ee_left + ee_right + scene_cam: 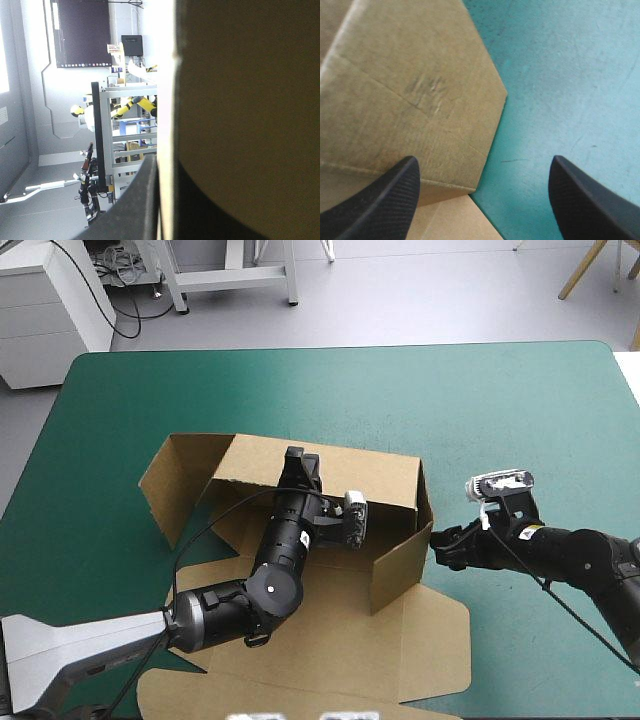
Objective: Fold the box
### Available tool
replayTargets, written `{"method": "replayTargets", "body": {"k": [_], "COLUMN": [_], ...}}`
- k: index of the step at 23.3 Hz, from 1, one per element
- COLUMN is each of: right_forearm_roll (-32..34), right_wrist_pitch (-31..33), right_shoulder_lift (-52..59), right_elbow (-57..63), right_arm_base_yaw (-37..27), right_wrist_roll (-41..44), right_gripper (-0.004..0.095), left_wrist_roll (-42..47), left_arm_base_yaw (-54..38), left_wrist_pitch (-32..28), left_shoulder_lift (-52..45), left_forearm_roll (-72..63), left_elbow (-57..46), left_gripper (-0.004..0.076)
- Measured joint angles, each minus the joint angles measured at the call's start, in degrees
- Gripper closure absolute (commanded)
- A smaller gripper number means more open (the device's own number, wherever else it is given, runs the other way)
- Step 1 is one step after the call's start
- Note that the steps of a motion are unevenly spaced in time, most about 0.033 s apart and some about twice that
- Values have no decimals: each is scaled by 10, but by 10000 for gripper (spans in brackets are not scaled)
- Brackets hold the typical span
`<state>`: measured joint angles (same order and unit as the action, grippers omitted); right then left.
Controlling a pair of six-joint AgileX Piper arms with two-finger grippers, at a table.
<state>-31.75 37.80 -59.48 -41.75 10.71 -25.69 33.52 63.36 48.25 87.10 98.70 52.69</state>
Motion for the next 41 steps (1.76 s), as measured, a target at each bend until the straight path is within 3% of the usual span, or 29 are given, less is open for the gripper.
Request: {"method": "replayTargets", "body": {"k": [9,14,23,30,35,40,41], "right_forearm_roll": [17,53,403,513,527,541,541], "right_wrist_pitch": [-15,-60,-123,-162,-173,-177,-177], "right_shoulder_lift": [3,3,-20,-87,-86,-86,-86], "right_elbow": [1,3,4,4,2,1,1], "right_arm_base_yaw": [91,141,293,316,317,317,317], "right_wrist_roll": [1,71,489,627,646,648,648], "right_gripper": [247,247,247,256,476,894,930], "left_wrist_roll": [0,0,0,5,9,9,9], "left_arm_base_yaw": [-1,-1,-1,-1,-1,-1,-2], "left_wrist_pitch": [0,0,0,0,1,6,9], "left_shoulder_lift": [0,0,0,0,0,0,0], "left_forearm_roll": [-1,-2,-2,-2,-2,-4,-6], "left_elbow": [0,0,0,0,0,0,0], "left_gripper": [734,734,734,734,734,734,734]}}
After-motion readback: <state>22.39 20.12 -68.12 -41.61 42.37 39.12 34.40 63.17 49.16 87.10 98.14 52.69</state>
